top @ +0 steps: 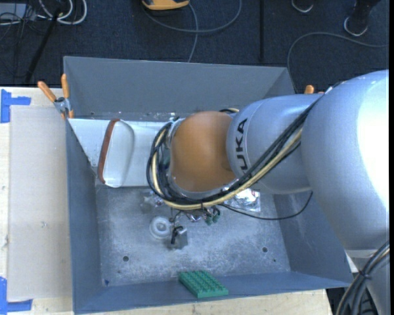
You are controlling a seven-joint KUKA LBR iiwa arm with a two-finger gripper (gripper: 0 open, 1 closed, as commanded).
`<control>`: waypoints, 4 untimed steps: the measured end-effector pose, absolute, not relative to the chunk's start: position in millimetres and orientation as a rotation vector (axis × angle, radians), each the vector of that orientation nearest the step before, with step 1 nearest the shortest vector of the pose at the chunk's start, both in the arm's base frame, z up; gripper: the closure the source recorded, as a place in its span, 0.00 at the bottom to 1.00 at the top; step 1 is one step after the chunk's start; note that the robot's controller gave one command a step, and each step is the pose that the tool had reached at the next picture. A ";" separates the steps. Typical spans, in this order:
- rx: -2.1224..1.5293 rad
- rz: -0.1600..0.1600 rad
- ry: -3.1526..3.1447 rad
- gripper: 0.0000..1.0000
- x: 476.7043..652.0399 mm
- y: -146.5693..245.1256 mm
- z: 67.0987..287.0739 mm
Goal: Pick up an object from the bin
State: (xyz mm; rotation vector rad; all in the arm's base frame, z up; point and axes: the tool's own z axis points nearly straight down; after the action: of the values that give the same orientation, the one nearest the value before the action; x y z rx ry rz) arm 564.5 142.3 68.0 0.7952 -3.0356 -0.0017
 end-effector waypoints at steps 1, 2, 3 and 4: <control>0.792 -0.002 -3.040 1.00 565.7 142.3 69.9; 0.786 -0.002 -3.042 1.00 566.0 141.9 74.7; 0.784 0.000 -3.047 1.00 567.2 143.0 133.6; 0.780 0.000 -3.049 1.00 568.5 144.4 184.7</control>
Offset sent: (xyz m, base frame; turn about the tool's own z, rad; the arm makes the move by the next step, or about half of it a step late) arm 0.0000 0.0000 0.0000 0.0000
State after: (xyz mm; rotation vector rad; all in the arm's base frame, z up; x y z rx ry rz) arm 568.5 144.4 184.7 0.7804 -3.0492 -0.0005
